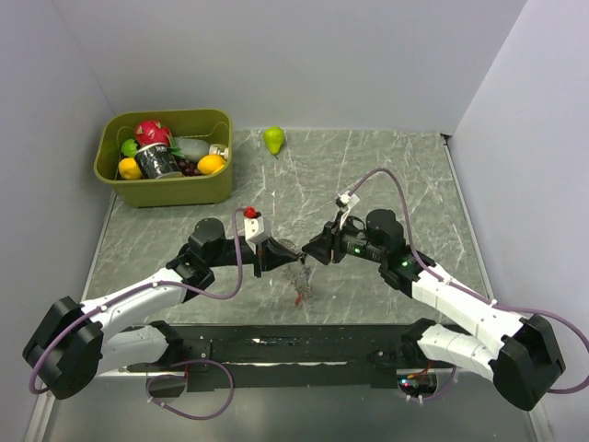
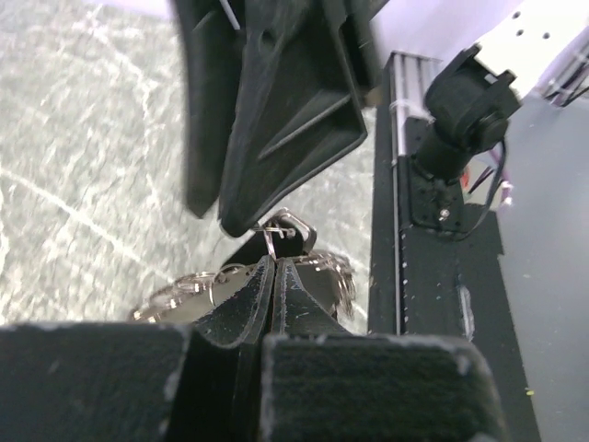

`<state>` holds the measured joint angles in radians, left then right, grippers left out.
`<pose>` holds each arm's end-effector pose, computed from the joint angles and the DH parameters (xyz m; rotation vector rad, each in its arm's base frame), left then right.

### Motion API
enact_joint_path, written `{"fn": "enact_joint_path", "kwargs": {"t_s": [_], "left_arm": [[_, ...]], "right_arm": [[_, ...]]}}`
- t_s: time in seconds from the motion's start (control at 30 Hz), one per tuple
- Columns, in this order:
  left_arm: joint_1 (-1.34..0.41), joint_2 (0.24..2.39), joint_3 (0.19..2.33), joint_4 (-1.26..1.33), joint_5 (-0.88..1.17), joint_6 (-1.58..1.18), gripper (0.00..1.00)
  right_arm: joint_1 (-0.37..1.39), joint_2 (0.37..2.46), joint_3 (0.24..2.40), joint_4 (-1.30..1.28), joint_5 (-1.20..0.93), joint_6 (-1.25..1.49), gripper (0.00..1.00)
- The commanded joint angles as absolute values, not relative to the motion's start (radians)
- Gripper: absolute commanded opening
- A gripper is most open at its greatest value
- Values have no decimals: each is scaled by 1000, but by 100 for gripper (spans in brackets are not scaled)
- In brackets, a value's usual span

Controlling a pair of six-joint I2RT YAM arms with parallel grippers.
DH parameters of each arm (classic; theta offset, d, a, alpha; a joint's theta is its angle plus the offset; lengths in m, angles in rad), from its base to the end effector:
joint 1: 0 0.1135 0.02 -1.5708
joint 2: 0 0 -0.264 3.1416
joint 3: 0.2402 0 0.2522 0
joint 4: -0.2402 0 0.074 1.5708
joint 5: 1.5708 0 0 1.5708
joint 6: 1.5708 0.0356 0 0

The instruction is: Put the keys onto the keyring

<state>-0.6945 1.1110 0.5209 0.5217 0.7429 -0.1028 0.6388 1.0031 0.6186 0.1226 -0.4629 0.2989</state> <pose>0.1688 -0.1719 0.2568 1.0611 1.4112 -1.1971 0.1751 0.1498 0.2724 -0.6643 1.8265 1.0652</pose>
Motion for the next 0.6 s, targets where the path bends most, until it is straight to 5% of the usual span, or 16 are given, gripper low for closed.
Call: {"fn": "enact_joint_path", "kwargs": {"t_s": [0.0, 0.2, 0.57], "left_arm": [[-701, 1075, 538, 673, 802, -129, 1], [-704, 1081, 549, 678, 824, -127, 1], [-709, 1103, 586, 663, 847, -121, 1]], "right_arm": [[618, 947, 591, 155, -427, 276, 60], [560, 862, 581, 136, -406, 242, 87], [488, 788, 545, 268, -682, 196, 90]]}}
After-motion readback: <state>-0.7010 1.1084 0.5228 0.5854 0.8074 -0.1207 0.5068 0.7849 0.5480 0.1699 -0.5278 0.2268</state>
